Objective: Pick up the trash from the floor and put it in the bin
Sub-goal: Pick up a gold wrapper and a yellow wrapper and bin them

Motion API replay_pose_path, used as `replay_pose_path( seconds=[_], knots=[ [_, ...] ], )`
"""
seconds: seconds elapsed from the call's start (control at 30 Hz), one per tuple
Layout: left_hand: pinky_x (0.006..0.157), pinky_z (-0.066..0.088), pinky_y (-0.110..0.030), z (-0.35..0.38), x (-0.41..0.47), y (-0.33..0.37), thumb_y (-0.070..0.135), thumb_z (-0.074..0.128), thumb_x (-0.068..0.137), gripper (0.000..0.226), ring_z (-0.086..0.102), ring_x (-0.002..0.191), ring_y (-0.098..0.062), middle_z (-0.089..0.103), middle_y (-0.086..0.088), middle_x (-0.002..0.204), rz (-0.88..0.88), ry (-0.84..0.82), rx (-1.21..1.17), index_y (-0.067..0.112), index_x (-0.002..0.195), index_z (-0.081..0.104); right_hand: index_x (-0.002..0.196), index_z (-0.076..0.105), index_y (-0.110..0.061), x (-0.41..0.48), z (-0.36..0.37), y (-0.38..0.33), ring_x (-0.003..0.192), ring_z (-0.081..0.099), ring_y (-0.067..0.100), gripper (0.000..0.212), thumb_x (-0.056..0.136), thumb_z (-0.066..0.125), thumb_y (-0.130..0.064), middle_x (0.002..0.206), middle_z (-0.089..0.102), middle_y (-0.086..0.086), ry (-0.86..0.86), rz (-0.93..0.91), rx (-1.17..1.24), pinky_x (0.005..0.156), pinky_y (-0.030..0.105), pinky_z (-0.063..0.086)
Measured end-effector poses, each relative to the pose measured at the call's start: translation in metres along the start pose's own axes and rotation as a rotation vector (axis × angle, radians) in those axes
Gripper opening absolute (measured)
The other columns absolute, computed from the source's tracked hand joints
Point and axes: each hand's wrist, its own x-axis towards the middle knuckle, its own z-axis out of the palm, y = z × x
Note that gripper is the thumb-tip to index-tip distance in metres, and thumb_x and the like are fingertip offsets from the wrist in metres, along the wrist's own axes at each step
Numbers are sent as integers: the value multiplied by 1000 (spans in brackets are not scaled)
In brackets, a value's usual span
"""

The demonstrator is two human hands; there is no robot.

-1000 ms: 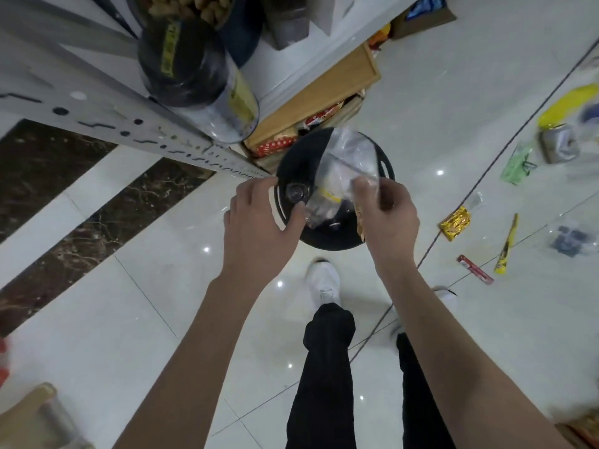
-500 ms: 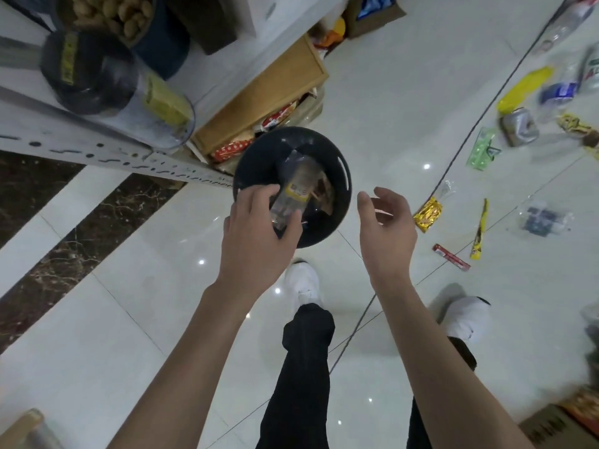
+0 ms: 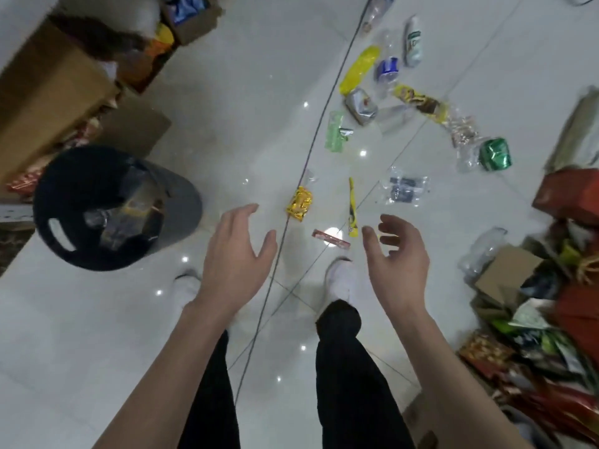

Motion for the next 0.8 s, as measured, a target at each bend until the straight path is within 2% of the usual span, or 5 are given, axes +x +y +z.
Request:
replay_pose_path(
  seconds=[0.17,0.33,0.47,0.8],
  knots=[
    [96,45,-35,69,10,35,44,55,97,52,51,124,-16,47,1,141,10,-19,19,25,143,42,124,64,-26,47,-67,61,101,63,3,34,93,71,-39,115,65,-9,27,43,-66,95,42,54],
    [100,49,-45,118,34,24,44,56,97,55,51,126,-20,45,-1,144,-46,-29,40,23,145,41,124,63,-27,85,-63,113,99,64,8,35,92,73,-37,116,65,-7,22,37,-91,93,43,55],
    [101,48,-46,155,56,-10,43,56,97,56,51,126,-20,45,-3,144,-47,-11,55,20,146,40,124,63,-26,112,-23,152,99,65,8,36,91,73,-39,116,66,-6,9,18,-75,92,39,55],
    [104,43,-42,288,140,-121,40,64,91,67,48,129,-26,45,-9,145,-5,19,132,13,147,39,125,64,-26,174,119,271,99,66,1,37,91,73,-38,113,68,-10,-85,-42,30,81,16,49]
  ],
)
